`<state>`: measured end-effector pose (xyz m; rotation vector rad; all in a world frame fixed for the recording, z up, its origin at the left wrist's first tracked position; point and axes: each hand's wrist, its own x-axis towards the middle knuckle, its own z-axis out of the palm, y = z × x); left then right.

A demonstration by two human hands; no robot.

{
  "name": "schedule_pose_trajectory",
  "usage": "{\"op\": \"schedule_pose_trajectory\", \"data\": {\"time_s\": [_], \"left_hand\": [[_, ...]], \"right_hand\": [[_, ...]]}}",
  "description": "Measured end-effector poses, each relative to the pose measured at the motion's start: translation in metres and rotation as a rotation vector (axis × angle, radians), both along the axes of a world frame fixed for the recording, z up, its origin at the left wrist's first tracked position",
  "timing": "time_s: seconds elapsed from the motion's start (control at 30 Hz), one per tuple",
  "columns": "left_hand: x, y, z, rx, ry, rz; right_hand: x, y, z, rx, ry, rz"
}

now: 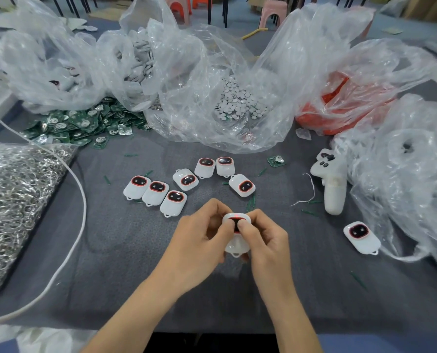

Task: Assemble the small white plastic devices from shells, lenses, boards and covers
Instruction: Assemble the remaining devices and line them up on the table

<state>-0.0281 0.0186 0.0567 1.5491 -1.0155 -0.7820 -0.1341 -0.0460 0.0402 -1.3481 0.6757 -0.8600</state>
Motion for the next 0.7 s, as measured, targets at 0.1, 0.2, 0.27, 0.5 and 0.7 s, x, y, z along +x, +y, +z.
{"op": "schedule_pose_trajectory", "data": {"time_s": [0.1,0.2,0.27,0.5,0.7], "left_hand": [[-0.001,0.002,0.001,-0.010,-0.045,-0.053],[-0.005,0.001,-0.003,-0.073,0.014,-0.023],[-0.004,0.000,-0.005,-0.079,0.100,-0.022],[-0.005,0.001,-0.006,-0.089,0.233,-0.050],[-0.012,0.002,-0.005,-0.091,0.246,-0.077]], "right_hand": [[0.000,0.001,0.000,-0.009,-0.026,-0.002],[0.000,0.002,0.000,-0.003,-0.079,0.014],[-0.001,-0.002,0.001,0.074,-0.065,0.069],[-0.003,-0.005,-0.002,0.236,-0.019,0.100],[-0.002,0.001,-0.001,0.126,-0.060,0.000]]}}
